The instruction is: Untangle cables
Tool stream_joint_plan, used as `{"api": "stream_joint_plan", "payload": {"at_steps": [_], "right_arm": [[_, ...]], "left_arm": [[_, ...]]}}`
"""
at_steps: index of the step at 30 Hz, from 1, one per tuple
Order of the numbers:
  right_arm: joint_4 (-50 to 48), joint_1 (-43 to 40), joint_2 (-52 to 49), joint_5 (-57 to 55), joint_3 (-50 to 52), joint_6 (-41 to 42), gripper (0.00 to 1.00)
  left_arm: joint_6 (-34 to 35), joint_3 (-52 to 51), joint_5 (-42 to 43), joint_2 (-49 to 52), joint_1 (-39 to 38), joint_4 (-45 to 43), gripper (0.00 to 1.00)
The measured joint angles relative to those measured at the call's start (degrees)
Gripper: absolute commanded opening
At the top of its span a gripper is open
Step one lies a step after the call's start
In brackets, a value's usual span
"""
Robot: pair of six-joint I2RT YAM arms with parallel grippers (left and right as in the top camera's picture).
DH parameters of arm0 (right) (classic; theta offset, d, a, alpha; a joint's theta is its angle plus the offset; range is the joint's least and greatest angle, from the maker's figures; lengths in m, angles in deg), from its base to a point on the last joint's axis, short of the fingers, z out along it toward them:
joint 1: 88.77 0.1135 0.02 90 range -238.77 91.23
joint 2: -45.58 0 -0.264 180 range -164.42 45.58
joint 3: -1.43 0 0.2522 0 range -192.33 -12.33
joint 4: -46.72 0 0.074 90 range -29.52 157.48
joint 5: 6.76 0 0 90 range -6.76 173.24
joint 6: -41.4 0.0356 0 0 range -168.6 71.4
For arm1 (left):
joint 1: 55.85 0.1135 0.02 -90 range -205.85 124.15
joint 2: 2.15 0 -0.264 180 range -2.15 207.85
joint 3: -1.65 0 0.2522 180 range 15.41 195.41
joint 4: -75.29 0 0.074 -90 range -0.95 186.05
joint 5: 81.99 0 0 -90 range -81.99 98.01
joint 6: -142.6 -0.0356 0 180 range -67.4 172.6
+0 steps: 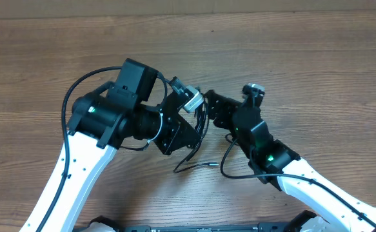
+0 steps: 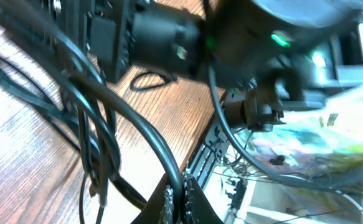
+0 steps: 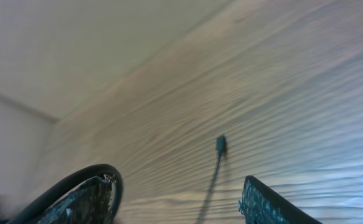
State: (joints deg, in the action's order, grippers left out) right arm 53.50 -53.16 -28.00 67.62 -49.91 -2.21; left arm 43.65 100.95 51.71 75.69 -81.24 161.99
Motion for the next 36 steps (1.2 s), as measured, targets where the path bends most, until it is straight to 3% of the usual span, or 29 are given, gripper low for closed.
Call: {"api": "stream_joint_plan", "payload": {"at_steps": [16, 23, 36], "right_arm": [[19.02, -17.9, -0.04, -1.7, -0.13, -0.15, 0.65], [24.44, -24.06, -0.04, -1.75, -0.13, -0.24, 0.65], [29.79, -32.15, -0.11, -2.58, -0.13, -0.35, 0.66]], "left_arm": [[-0.98, 0.0, -13.29, -4.98, 0.0, 0.17, 0.04], [4.72, 0.0, -23.32, -4.98, 2.89, -2.36, 0.04], [23.26, 0.0, -40.06, -5.22, 16.83, -3.96, 0.05]]}}
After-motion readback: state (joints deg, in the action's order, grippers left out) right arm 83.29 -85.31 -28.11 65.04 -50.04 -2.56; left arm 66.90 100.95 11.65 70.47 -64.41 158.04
